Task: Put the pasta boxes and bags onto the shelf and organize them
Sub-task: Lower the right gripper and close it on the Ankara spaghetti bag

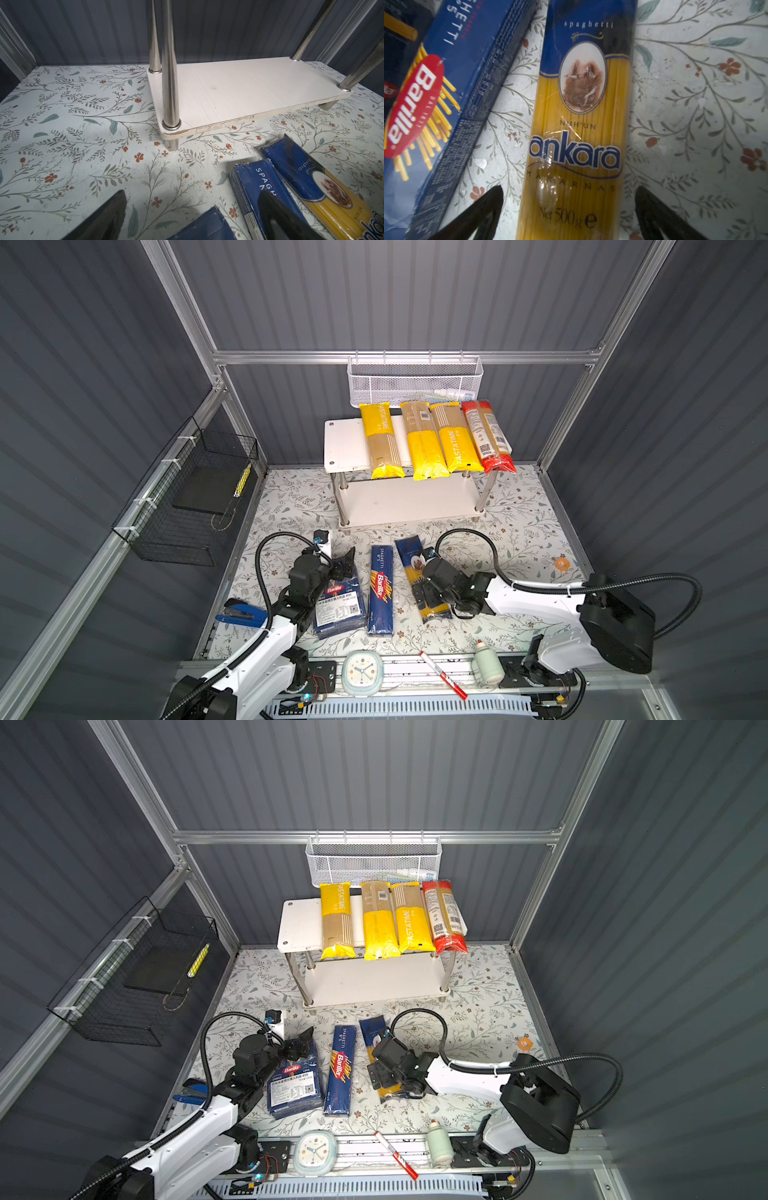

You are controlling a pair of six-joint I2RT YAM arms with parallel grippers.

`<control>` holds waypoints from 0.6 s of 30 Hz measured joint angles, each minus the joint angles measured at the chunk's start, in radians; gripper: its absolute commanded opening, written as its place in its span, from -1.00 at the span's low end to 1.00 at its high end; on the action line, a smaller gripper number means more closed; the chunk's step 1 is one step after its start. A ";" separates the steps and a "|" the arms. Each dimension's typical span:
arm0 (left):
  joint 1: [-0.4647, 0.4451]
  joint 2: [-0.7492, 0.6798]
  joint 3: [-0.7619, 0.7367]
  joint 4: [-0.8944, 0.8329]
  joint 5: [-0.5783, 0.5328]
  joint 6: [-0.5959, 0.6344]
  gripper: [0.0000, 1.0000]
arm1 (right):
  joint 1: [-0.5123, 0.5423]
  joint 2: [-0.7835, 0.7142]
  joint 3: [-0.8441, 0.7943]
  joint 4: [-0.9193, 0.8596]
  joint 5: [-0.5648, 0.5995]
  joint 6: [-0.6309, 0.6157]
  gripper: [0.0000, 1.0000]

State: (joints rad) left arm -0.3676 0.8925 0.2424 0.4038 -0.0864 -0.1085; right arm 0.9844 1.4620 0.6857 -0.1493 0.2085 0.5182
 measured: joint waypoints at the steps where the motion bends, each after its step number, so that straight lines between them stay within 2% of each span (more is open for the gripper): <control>1: 0.000 0.000 0.000 0.000 0.000 0.000 0.99 | 0.000 0.013 0.000 0.000 0.000 -0.003 0.98; 18: 0.000 0.000 0.000 0.000 0.000 0.000 0.99 | 0.000 0.116 0.031 0.044 -0.006 -0.013 0.98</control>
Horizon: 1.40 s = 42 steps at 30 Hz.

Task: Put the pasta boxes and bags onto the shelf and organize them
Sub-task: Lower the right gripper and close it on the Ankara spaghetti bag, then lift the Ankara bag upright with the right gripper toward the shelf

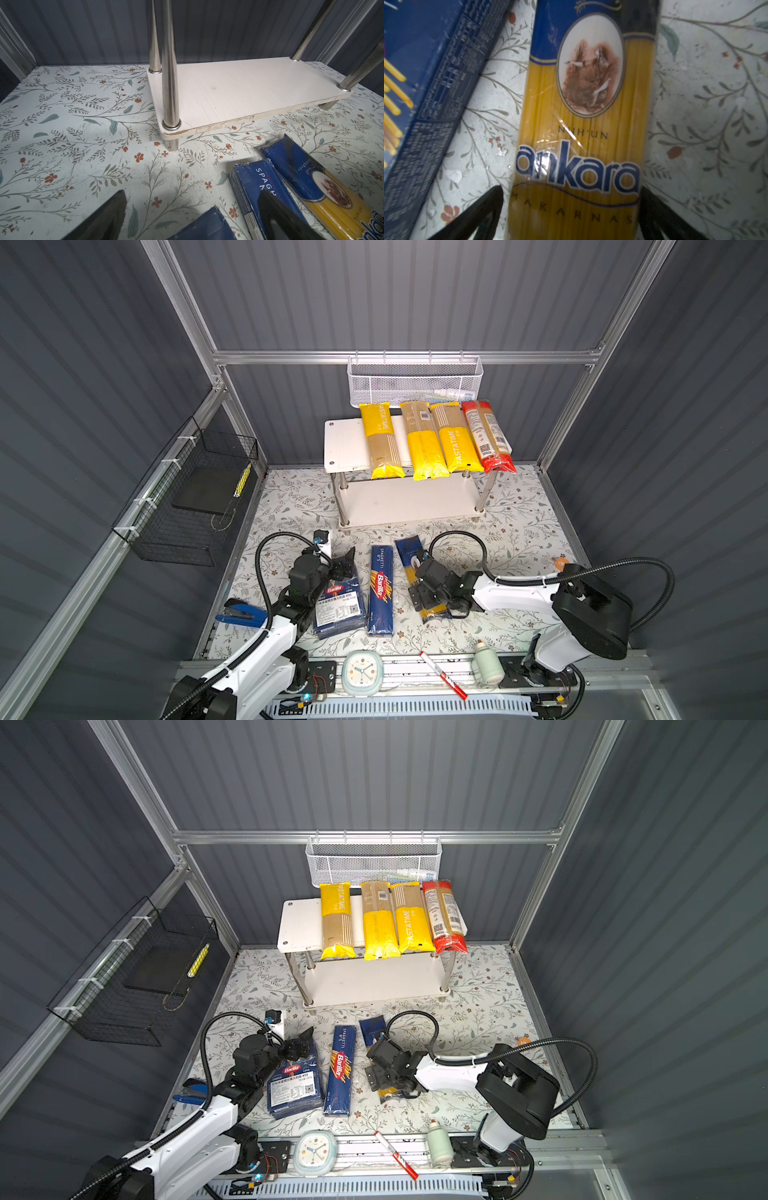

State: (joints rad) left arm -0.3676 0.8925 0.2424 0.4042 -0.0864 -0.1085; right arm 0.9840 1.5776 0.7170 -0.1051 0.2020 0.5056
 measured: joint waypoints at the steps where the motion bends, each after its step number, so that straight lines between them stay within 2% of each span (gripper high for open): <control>1: 0.000 0.000 0.000 0.000 0.000 0.000 0.99 | 0.000 0.005 0.004 0.002 0.001 0.000 0.98; 8: 0.000 0.000 0.000 0.000 0.000 0.000 0.99 | 0.000 0.019 0.012 0.008 0.011 0.002 0.97; 11: 0.000 0.000 0.000 0.000 0.000 0.000 0.99 | 0.000 0.032 0.025 0.002 0.018 0.002 0.91; 15: 0.000 0.000 0.000 0.000 0.000 0.000 0.99 | -0.001 0.049 0.044 -0.014 0.033 0.005 0.71; 24: 0.000 0.000 0.000 0.000 0.000 0.000 0.99 | -0.005 0.052 0.049 -0.021 0.032 0.008 0.42; 30: 0.000 -0.003 0.000 0.000 0.000 0.000 0.99 | -0.005 0.045 0.048 -0.019 0.031 0.032 0.08; 38: 0.000 -0.005 0.000 0.000 0.000 0.000 0.99 | -0.005 0.017 0.027 -0.002 0.038 0.052 -0.03; 42: 0.000 -0.005 0.000 0.000 0.000 0.000 0.98 | -0.005 -0.005 0.011 0.013 0.041 0.064 -0.21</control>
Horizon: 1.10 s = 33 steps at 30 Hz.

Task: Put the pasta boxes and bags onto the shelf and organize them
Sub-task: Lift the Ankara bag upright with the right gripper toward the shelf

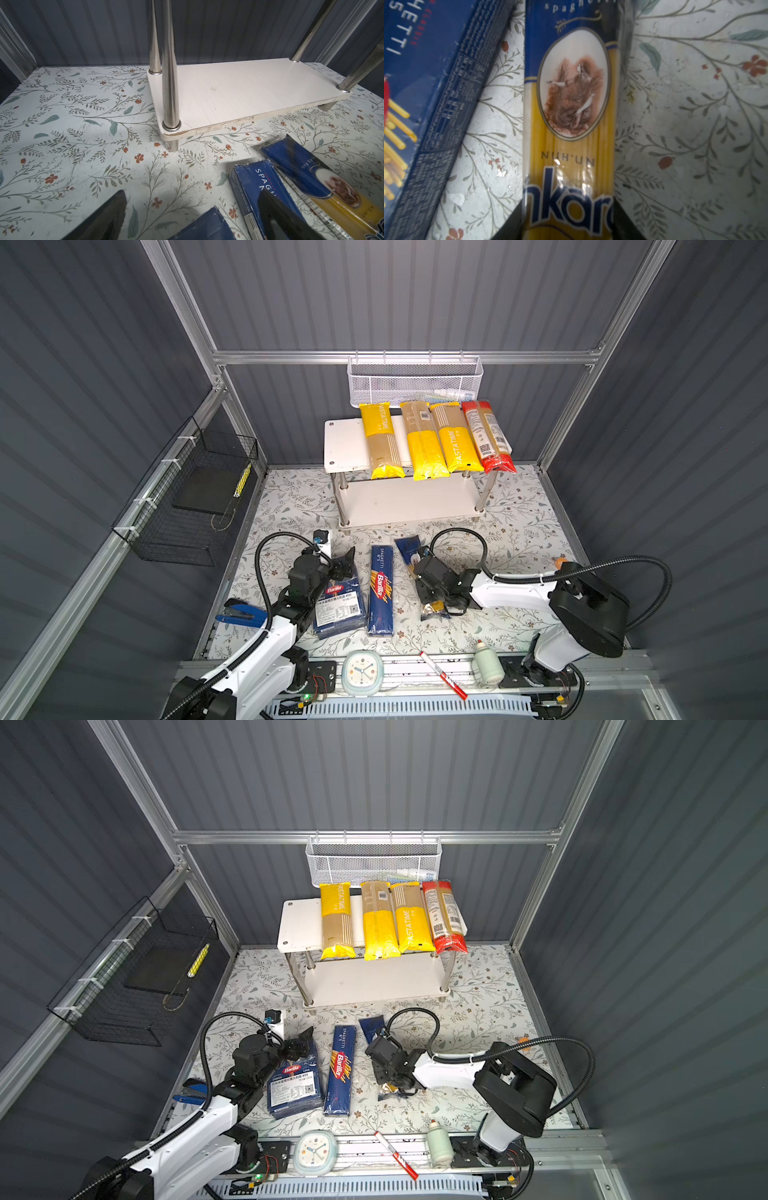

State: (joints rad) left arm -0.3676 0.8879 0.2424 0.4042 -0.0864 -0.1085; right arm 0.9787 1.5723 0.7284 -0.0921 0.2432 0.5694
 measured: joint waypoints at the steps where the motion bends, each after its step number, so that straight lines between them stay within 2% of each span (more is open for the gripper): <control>1: 0.000 0.000 0.000 0.000 0.000 0.000 0.99 | 0.000 -0.007 -0.006 0.007 0.000 0.003 -0.23; 8: 0.000 -0.007 0.000 0.000 0.000 0.000 0.99 | 0.000 -0.038 -0.052 0.067 -0.004 0.023 -0.41; 16: 0.000 -0.007 0.000 0.000 0.000 0.000 0.99 | -0.007 -0.145 -0.127 0.073 0.000 0.029 -0.45; 26: 0.000 -0.016 0.000 0.000 0.000 0.000 0.99 | -0.129 -0.308 -0.149 0.068 -0.046 0.021 -0.49; 33: 0.000 -0.018 0.000 0.000 0.000 0.000 0.99 | -0.193 -0.396 -0.150 0.017 -0.071 -0.027 -0.49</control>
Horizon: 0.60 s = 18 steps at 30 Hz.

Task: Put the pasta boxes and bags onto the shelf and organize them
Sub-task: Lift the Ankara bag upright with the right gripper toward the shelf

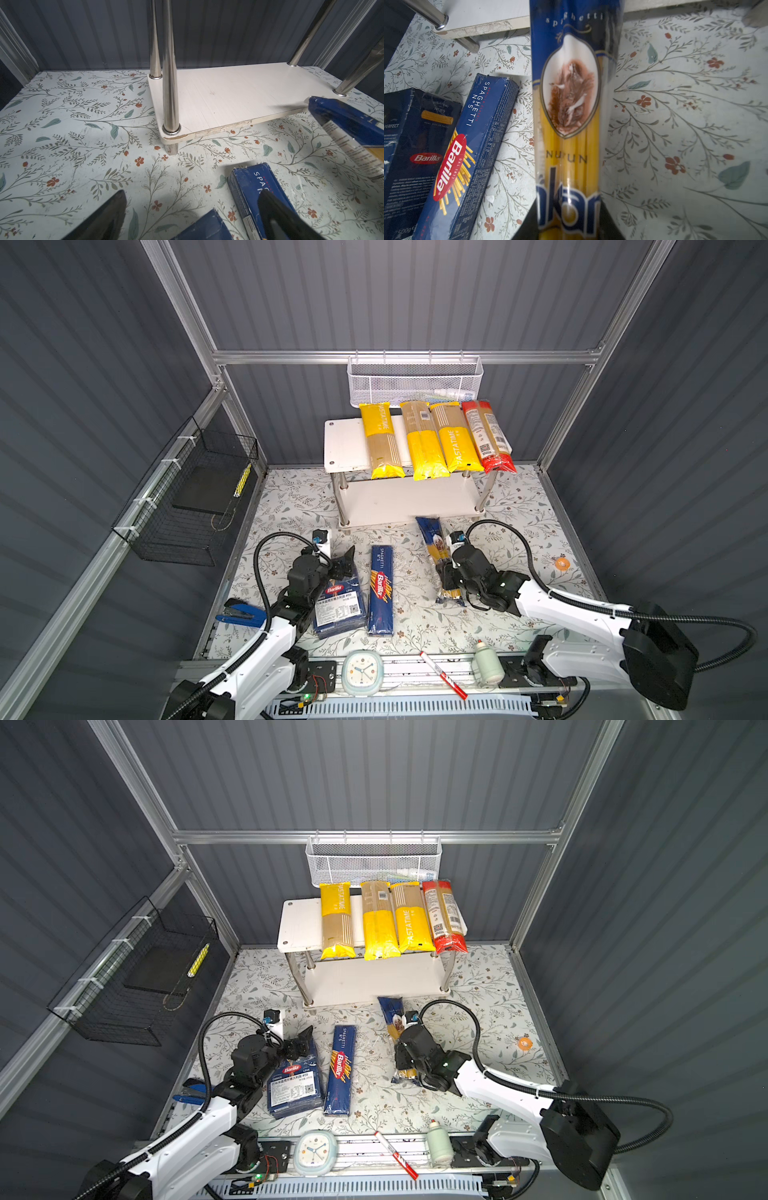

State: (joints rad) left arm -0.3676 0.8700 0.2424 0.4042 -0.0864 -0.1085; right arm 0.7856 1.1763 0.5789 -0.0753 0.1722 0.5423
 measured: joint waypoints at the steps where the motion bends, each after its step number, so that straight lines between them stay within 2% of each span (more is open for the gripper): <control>1: 0.000 0.000 0.000 0.000 0.000 0.000 0.98 | -0.011 -0.009 0.000 -0.008 -0.005 -0.008 -0.49; 8: 0.000 0.001 0.000 0.000 0.000 0.000 0.99 | -0.105 -0.086 0.010 -0.084 -0.021 -0.073 -0.48; 18: 0.000 0.001 0.000 0.000 0.000 0.000 0.98 | -0.201 -0.070 0.104 -0.167 -0.053 -0.152 -0.47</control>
State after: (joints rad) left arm -0.3676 0.8707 0.2424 0.4042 -0.0864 -0.1085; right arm 0.5850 1.1065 0.6830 -0.2420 0.1196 0.3904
